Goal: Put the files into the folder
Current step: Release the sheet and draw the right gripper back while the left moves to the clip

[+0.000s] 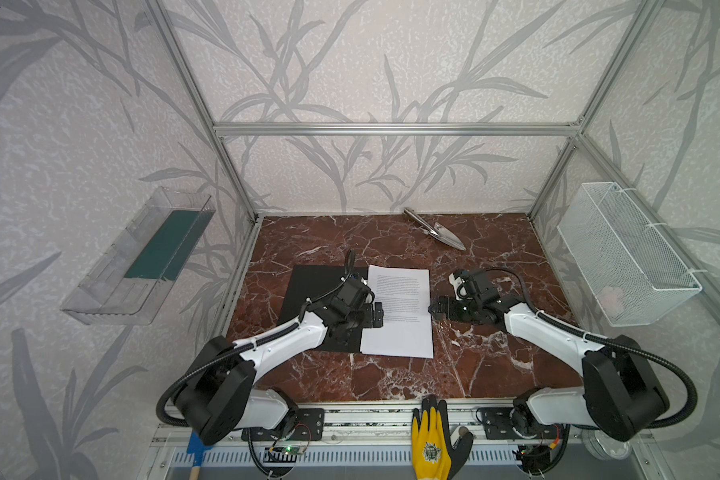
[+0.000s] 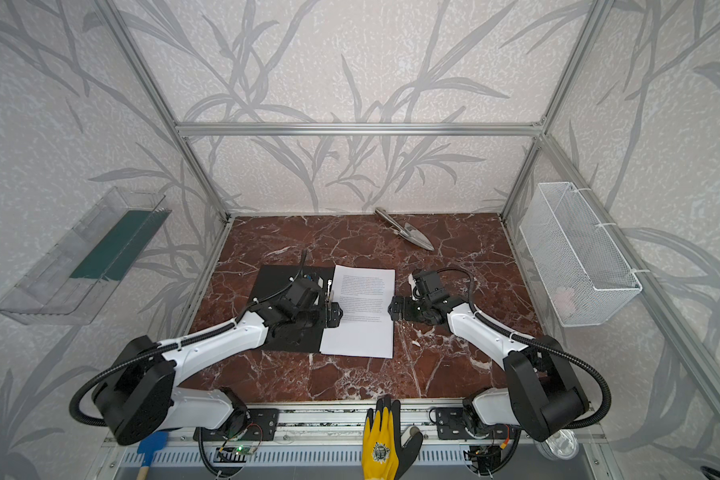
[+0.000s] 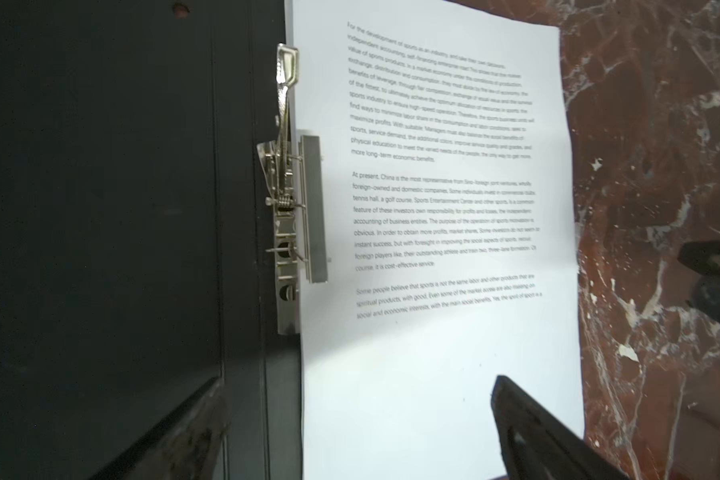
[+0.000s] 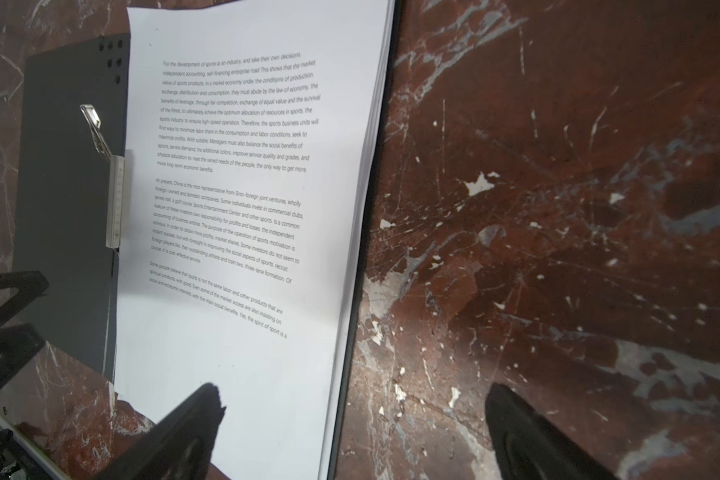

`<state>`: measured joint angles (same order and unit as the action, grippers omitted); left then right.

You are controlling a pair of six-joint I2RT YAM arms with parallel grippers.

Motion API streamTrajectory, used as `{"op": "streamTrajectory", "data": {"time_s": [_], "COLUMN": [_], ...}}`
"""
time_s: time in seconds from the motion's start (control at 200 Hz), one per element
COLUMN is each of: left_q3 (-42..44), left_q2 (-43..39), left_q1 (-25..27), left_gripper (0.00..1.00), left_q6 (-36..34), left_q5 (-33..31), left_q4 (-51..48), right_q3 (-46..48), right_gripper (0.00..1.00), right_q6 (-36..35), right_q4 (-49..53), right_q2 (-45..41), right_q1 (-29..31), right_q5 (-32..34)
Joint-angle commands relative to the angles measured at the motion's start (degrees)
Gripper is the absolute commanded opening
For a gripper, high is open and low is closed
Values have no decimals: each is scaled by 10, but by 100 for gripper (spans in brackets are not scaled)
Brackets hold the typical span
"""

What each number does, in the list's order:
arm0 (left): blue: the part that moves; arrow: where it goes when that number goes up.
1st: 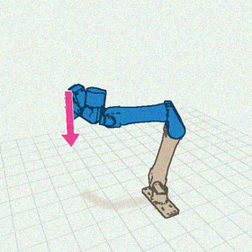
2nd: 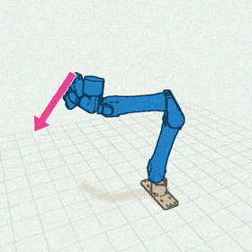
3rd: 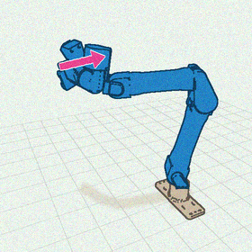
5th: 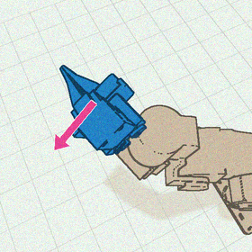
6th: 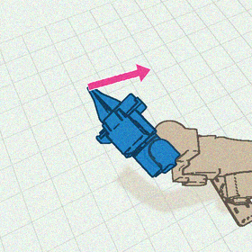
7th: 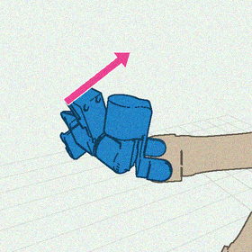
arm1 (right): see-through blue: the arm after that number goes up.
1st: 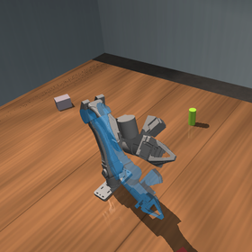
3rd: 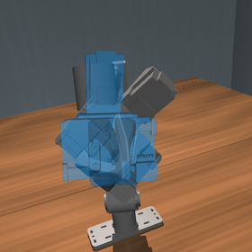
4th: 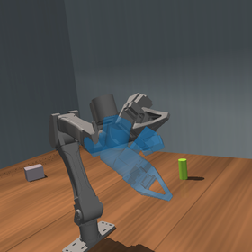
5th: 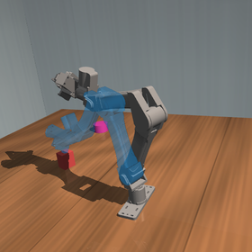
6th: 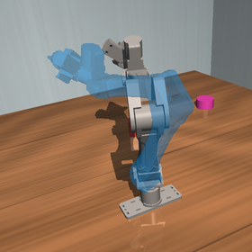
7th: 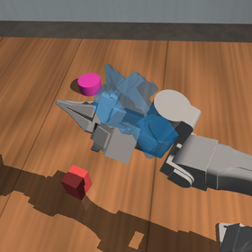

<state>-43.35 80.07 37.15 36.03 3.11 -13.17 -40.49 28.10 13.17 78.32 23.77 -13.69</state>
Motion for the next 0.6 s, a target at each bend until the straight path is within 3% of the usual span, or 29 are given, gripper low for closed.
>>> {"op": "streamTrajectory", "data": {"time_s": [0.0,0.16,0.595], "left_q3": [-40,-72,-90], "left_q2": [35,83,161], "left_q1": [-12,-30,-46], "left_gripper": [99,99,99], "left_q6": [-3,-28,-57], "left_q5": [25,8,69], "left_q4": [4,-38,-10], "right_q3": [23,27,37], "right_gripper": [99,99,99], "right_q6": [-8,-7,-13], "right_q4": [-47,-43,-25], "right_q2": [12,11,-38], "right_q1": [-33,-63,-63], "right_q5": [-66,-91,-79]}}
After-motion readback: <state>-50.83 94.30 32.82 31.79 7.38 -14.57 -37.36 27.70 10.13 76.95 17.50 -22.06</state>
